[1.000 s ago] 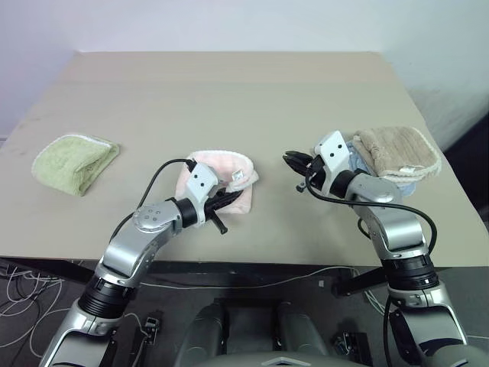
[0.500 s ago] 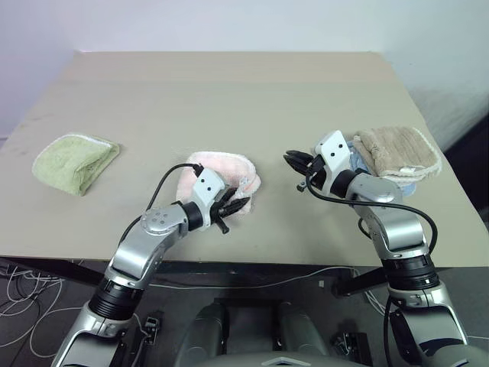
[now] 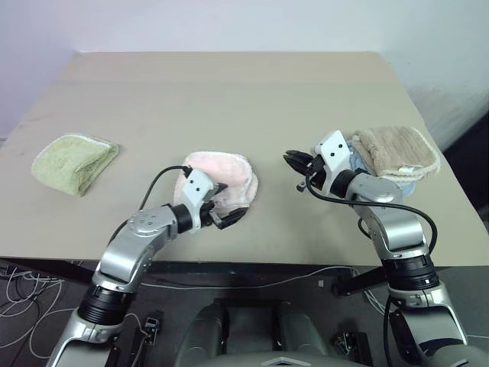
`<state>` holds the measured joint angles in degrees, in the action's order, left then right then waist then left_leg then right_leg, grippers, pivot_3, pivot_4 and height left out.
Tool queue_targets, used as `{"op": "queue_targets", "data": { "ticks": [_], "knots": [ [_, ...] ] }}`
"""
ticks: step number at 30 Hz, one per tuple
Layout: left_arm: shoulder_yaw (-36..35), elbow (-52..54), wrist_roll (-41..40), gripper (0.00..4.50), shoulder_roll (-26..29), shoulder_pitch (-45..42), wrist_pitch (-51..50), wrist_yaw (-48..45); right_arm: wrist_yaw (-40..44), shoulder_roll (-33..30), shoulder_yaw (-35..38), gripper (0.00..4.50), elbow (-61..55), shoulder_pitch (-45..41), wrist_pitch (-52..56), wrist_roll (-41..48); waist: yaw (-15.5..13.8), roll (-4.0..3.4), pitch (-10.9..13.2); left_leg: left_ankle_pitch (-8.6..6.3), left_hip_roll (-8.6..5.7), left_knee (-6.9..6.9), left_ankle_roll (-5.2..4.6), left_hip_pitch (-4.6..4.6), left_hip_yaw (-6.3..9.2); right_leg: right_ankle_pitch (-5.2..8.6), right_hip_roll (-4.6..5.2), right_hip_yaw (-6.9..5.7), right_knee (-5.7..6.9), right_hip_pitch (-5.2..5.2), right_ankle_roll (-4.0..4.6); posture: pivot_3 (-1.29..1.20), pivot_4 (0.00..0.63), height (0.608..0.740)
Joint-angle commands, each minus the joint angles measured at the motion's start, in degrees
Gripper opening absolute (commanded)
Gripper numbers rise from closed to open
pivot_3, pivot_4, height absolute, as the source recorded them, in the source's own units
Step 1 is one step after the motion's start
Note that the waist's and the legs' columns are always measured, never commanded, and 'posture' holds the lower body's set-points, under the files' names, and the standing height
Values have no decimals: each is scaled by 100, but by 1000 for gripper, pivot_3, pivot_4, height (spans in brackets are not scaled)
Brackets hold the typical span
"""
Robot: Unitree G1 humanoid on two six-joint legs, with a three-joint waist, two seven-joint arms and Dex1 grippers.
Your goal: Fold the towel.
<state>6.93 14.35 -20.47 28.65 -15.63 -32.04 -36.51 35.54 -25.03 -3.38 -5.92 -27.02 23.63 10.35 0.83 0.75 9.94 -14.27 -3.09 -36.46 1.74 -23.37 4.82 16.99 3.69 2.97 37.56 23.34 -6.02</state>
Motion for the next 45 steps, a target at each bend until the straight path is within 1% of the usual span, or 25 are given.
{"op": "queue_targets", "data": {
  "ticks": [1, 2, 3, 6, 9, 12, 14, 19, 23, 26, 27, 31, 35, 37, 39, 41, 45],
  "knots": [
    [-700, 94, -352, 4498, 84, 86, 183, -167, 71, 136, -89, 166, -277, -44, 16, 140, 5, 0, 0, 0, 0, 0, 0, 0, -1, 0, 0, 1, 0, 0, 0, 0, 150, 740],
    [-933, 125, -551, 4098, 97, 89, 161, -247, 89, 176, -121, 0, -270, -65, 35, 156, 3, 0, 0, 0, 0, 0, 0, 0, -1, 0, 1, 1, 0, 1, 0, 0, 150, 740],
    [-1087, 147, -672, 3911, 108, 85, 164, -304, 107, 206, -141, 0, -256, -86, 48, 161, 2, 0, 0, 0, 1, 0, 0, 0, 0, 0, 2, 0, 0, 1, 0, 0, 150, 740],
    [-1501, 127, -1071, 2861, 54, -9, 59, -368, 138, 334, -234, 0, -171, -208, 55, 162, 0, 0, 0, 0, 1, -1, 0, 0, 0, 0, 3, 0, 0, 0, 0, 0, 150, 740],
    [-1516, 252, -1202, 1784, 129, 15, 8, -530, 178, 446, -316, 0, -118, -311, 55, 155, -1, 0, 0, 0, 0, -2, 0, 0, 0, 0, 2, -1, 0, -1, 0, 0, 150, 740],
    [-1700, 295, -1434, 749, 60, 24, 21, -522, 209, 559, -396, 0, -108, -430, 55, 166, 0, 0, 0, 0, 0, -2, 0, -1, 0, 0, 2, -1, 0, 0, 0, 0, 150, 740],
    [-1652, 316, -1452, 30, 152, 40, 43, -631, 214, 625, -438, 0, -68, -516, 40, 151, 2, 0, 0, 0, 0, -2, 0, 0, 1, 0, 3, -1, 0, 0, 0, 0, 150, 740],
    [-1422, 581, -1516, 30, 380, 233, 76, -1067, 186, 720, -501, 0, 47, -679, -23, 76, 17, 0, 0, 0, 0, 1, 1, 0, 0, 0, 2, 0, 1, 3, 0, 0, 150, 740],
    [-1671, 105, -1305, 30, 273, -80, 246, -701, 192, 794, -537, 0, 159, -835, -76, 65, 0, -1, 0, 0, 1, -1, 1, 0, 1, -1, 2, 0, 1, 2, 1, 0, 150, 740],
    [-1730, -322, -1142, 30, 289, -356, 420, -570, 281, 882, -601, 0, 234, -935, -100, 108, 3, 0, 0, 0, 0, -4, 1, 0, 1, -1, 0, -2, 4, 2, 1, 0, 150, 740],
    [-1700, -518, -968, 30, 334, -442, 628, -579, 319, 949, -678, 0, 261, -975, -110, 107, 6, 0, 0, 0, -1, -4, 1, 0, 0, -1, 0, -2, 4, 2, 1, 0, 150, 740],
    [-1199, -1272, -165, 30, 510, -643, 1117, -618, 401, 1287, -954, 0, 677, -1082, -117, 59, 46, -2, -2, 2, 1, 0, 3, 1, -1, -1, -4, -2, 7, 8, 1, 0, 150, 740],
    [-659, -1722, 379, 30, 439, -621, 1451, -726, 420, 1535, -1209, 0, 1454, -998, -239, -128, 15, -2, -3, 2, -3, 0, 4, 0, -2, -1, -1, 0, 9, 8, 1, 0, 150, 740],
    [-439, -1954, 644, 30, 421, -560, 1626, -748, 391, 1565, -1429, 0, 1944, -904, -359, -386, 11, -2, -3, 2, -5, -2, 4, 0, -1, -1, 0, -1, 10, 7, 1, 0, 150, 740],
    [-323, -2131, 841, 30, 427, -514, 1766, -748, 355, 1543, -1618, 0, 2315, -799, -556, -641, 13, -2, -3, 2, -5, -3, 3, 0, -1, -1, 0, -1, 11, 8, 1, 0, 150, 740],
    [-285, -2221, 946, 30, 426, -469, 1839, -735, 317, 1549, -1660, 0, 2513, -706, -656, -748, 20, -8, -7, 2, -4, -3, 4, -1, -2, 0, 1, -1, 14, 10, 1, 0, 150, 740],
    [-331, -2256, 1008, 30, 445, -375, 1906, -759, 304, 1520, -1576, 0, 2509, -589, -797, -761, 26, -6, -11, 2, -3, -2, 4, 12, -1, 0, -1, 0, 16, -2, 1, 0, 150, 740]
  ]
}}
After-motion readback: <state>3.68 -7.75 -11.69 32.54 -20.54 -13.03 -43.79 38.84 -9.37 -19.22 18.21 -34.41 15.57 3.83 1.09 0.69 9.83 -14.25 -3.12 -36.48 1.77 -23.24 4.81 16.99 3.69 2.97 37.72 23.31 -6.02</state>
